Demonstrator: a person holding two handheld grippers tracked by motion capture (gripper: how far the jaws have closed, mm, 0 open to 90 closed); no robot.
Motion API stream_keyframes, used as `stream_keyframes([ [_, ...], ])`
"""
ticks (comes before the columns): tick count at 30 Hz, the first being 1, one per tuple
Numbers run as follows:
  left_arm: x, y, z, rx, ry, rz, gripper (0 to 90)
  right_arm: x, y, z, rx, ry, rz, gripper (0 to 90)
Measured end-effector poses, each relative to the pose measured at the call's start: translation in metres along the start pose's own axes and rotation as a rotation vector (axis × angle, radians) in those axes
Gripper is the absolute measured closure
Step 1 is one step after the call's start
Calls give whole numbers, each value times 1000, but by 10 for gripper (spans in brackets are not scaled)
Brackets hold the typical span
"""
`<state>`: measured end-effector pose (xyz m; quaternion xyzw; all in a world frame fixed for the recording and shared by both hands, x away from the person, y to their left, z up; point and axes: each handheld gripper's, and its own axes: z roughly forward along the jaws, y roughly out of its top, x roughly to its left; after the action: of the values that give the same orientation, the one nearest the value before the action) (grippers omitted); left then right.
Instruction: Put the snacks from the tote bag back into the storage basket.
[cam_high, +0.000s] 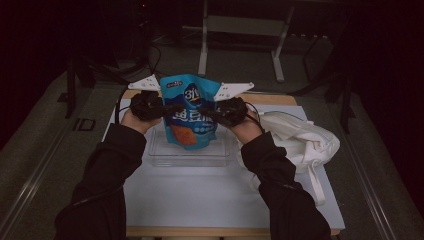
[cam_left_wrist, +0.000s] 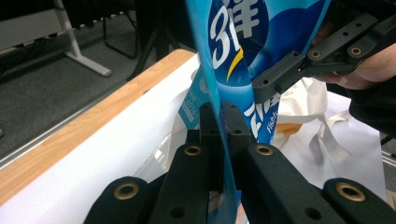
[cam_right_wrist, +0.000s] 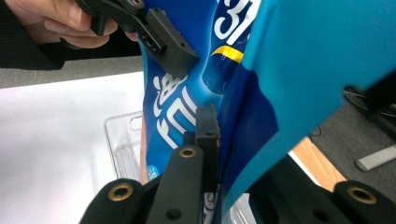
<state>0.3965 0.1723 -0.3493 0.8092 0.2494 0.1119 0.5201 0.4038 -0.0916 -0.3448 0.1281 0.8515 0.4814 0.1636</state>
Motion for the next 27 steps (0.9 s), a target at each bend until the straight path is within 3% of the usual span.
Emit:
stream_keyframes([
  [27,5,-40,17,53,-30,-58,900,6,-37,25,42,53,57,861],
])
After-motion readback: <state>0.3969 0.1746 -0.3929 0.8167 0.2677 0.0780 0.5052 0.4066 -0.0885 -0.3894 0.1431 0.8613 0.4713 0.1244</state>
